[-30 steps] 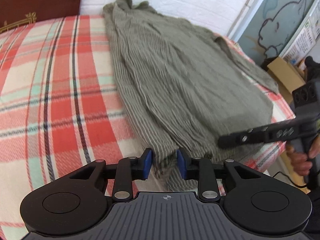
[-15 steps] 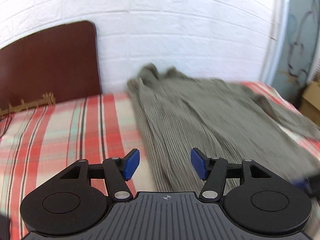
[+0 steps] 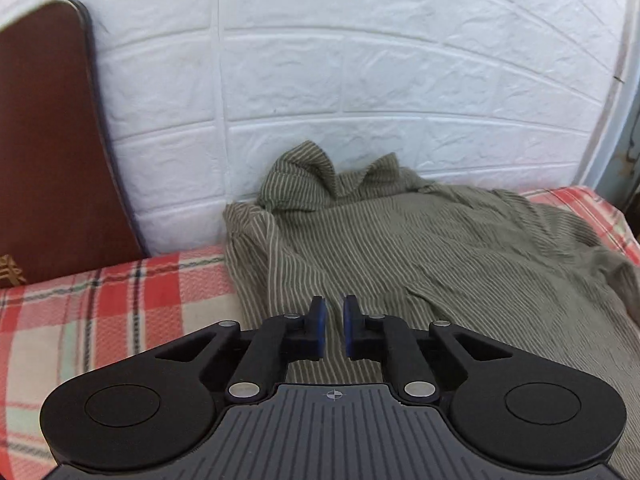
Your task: Fold clothes
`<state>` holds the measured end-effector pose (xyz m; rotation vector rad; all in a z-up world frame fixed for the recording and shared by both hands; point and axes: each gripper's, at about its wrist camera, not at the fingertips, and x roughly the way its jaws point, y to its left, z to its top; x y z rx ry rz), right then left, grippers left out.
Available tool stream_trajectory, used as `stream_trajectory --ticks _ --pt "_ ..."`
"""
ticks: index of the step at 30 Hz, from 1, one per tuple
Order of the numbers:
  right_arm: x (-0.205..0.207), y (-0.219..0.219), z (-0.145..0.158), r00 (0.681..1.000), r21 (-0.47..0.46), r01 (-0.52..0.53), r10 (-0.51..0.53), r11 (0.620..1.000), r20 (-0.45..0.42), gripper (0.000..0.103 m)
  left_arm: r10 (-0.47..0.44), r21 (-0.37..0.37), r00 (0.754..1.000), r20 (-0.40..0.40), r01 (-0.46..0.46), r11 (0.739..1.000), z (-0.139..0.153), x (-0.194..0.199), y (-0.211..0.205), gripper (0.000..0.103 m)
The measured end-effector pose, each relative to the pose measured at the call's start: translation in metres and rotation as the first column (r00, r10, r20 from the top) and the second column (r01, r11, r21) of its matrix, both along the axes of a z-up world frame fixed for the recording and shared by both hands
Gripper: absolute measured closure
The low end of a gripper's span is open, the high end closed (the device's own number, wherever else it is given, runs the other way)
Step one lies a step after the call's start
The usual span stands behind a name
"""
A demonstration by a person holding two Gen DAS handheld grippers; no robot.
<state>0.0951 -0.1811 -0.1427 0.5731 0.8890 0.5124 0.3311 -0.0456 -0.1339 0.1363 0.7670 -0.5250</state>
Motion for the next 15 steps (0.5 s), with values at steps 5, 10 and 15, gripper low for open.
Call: stream_trajectory --ticks 5,10,15 --pt "0.024 0.008 -0.002 0.999 -0.03 -0.046 0.047 0.998 0.017 0.075 0.029 0.04 1.0 -0.011 -0.029 0.999 -0.017 0.036 -0.014 0.096" --pt "0.036 0.01 -0.006 0.999 -0.024 -0.037 0.038 0.999 0.009 0.075 0.058 0.054 0.998 -0.019 -0.056 0.997 -0.033 0.064 -0.02 0.095" --pt "0.037 0.015 -0.003 0.999 -0.068 -0.033 0.035 0.997 0.019 0.074 0.07 0.043 0.997 0.029 -0.071 0.997 -0.016 0.059 -0.019 0.072"
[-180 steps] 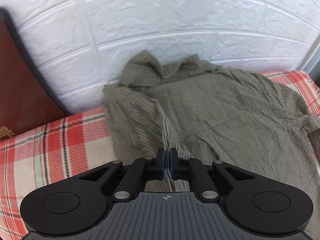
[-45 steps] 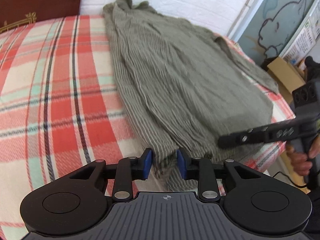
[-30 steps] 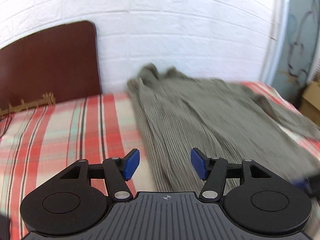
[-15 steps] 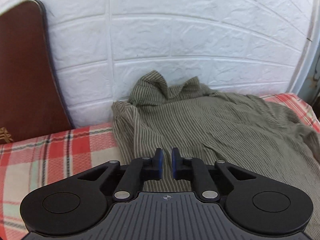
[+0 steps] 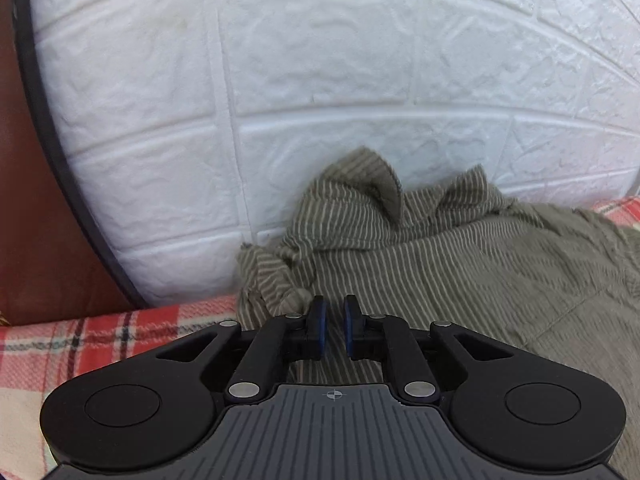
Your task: Fold clothes
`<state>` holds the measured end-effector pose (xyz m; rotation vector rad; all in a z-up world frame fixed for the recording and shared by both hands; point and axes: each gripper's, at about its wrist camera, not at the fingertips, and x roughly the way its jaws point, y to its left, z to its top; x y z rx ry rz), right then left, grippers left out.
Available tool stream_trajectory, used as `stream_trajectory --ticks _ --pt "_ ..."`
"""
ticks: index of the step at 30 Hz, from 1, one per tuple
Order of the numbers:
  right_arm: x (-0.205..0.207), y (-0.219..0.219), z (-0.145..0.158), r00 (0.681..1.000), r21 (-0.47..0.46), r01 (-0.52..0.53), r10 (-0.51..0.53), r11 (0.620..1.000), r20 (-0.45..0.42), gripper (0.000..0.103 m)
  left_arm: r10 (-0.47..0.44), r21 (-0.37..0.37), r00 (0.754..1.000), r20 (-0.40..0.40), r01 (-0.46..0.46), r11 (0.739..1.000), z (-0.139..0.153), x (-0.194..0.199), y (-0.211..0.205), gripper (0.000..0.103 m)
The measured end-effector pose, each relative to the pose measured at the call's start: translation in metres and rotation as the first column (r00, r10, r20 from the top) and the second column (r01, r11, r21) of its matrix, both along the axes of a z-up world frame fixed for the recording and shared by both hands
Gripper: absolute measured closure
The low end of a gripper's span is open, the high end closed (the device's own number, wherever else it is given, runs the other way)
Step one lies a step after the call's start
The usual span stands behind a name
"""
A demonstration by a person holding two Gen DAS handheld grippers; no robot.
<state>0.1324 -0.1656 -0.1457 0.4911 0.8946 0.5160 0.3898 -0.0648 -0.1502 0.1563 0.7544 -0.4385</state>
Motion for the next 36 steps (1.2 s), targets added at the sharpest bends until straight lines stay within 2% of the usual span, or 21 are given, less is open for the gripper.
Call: stream_trajectory --ticks 1,5,8,11,15,17,19,22,26,30,32,36 --pt "0.0 0.002 0.001 1.0 -0.005 -0.002 0.002 1.0 0.007 0.073 -0.004 -0.02 1.0 0.019 0.004 1.0 0.008 -0.007 0.003 0.072" --pt "-0.006 0.008 0.0 1.0 0.009 -0.011 0.011 1.0 -0.001 0.073 -0.061 -0.062 0.995 0.084 0.067 0.996 0.04 -0.046 0.017 0.054" --pt "-0.017 0.009 0.002 1.0 -0.001 -0.006 0.006 1.0 -0.008 0.073 -0.135 -0.029 0.984 0.113 0.139 0.99 0.048 -0.089 0.017 0.042" --pt "-0.032 0.003 0.005 1.0 -0.003 0.014 -0.014 1.0 -0.009 0.066 -0.21 0.001 0.972 0.108 0.211 0.978 0.05 -0.131 0.013 0.035" --pt "-0.057 -0.009 0.009 0.998 0.003 0.068 -0.068 0.998 -0.014 0.052 -0.307 0.011 0.95 0.055 0.307 0.952 0.049 -0.181 0.011 0.032" --pt "-0.069 -0.018 0.011 0.995 0.018 0.094 -0.093 0.995 -0.019 0.051 -0.335 -0.006 0.942 0.032 0.335 0.942 0.052 -0.2 0.011 0.03" --pt "-0.081 -0.025 0.012 0.993 0.036 0.117 -0.116 0.992 -0.022 0.051 -0.356 0.004 0.933 0.044 0.356 0.934 0.059 -0.218 0.009 0.028" --pt "-0.089 -0.033 0.013 0.989 0.066 0.148 -0.148 0.987 -0.016 0.05 -0.37 0.043 0.925 0.086 0.368 0.929 0.07 -0.238 0.005 0.024" --pt "-0.105 -0.042 0.015 0.987 0.088 0.158 -0.16 0.983 0.008 0.049 -0.355 0.07 0.93 0.097 0.35 0.934 0.081 -0.251 -0.003 0.023" --pt "-0.121 -0.051 0.019 0.985 0.108 0.163 -0.168 0.981 0.039 0.043 -0.339 0.091 0.936 0.094 0.331 0.939 0.087 -0.262 -0.012 0.02" --pt "-0.128 -0.057 0.02 0.983 0.118 0.169 -0.175 0.979 0.046 0.043 -0.343 0.114 0.934 0.096 0.332 0.936 0.088 -0.268 -0.018 0.016" --pt "-0.137 -0.068 0.018 0.98 0.13 0.184 -0.191 0.974 0.048 0.041 -0.376 0.175 0.923 0.079 0.358 0.917 0.081 -0.284 -0.032 0.016"
